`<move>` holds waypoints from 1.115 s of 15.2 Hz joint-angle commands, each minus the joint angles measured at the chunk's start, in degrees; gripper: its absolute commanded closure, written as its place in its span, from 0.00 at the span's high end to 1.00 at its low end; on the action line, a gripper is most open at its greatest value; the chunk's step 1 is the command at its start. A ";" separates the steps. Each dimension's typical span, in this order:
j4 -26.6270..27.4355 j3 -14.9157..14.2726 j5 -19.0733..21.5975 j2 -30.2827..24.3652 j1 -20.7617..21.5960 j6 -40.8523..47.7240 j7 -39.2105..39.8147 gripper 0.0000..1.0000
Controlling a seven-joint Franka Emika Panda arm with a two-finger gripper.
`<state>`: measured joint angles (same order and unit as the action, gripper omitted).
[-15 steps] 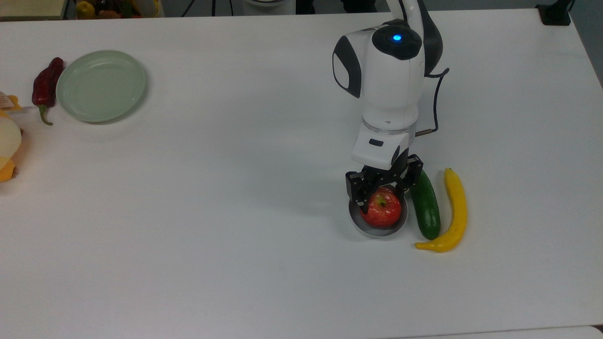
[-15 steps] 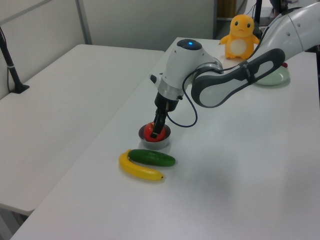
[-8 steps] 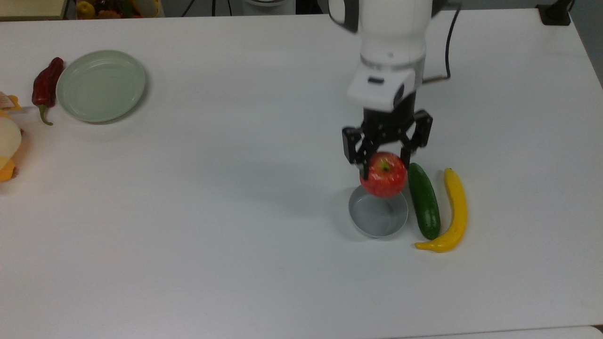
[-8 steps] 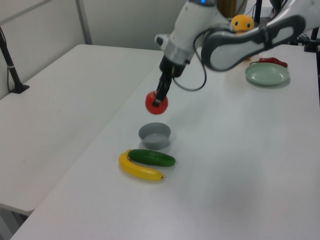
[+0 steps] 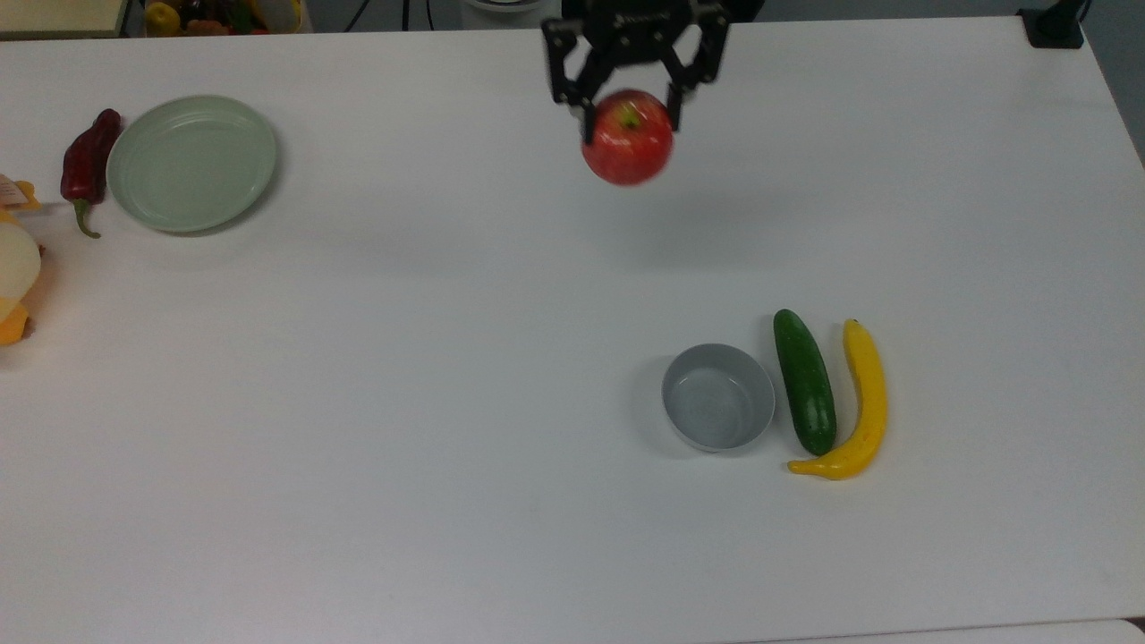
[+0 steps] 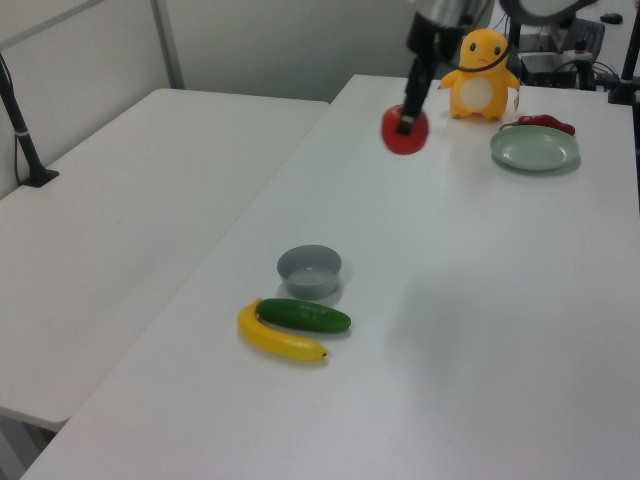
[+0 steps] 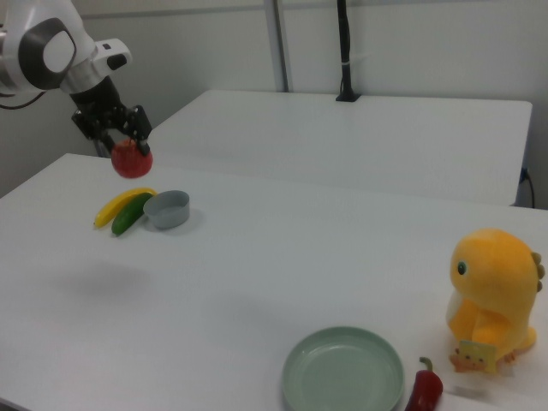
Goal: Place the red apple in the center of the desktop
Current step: 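Lift the red apple out of the grey bowl, then carry the apple across the table and lower it onto the tabletop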
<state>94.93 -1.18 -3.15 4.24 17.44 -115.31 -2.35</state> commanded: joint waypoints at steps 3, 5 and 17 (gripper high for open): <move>10.34 0.57 1.66 -8.98 -5.40 7.82 7.53 0.05; 13.69 0.39 1.66 -9.95 -6.80 7.47 8.06 0.05; 34.25 0.30 1.31 -9.08 -9.97 -13.60 8.68 0.06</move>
<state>123.44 -1.20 -2.71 -3.57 8.57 -121.60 5.20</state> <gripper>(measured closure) 0.256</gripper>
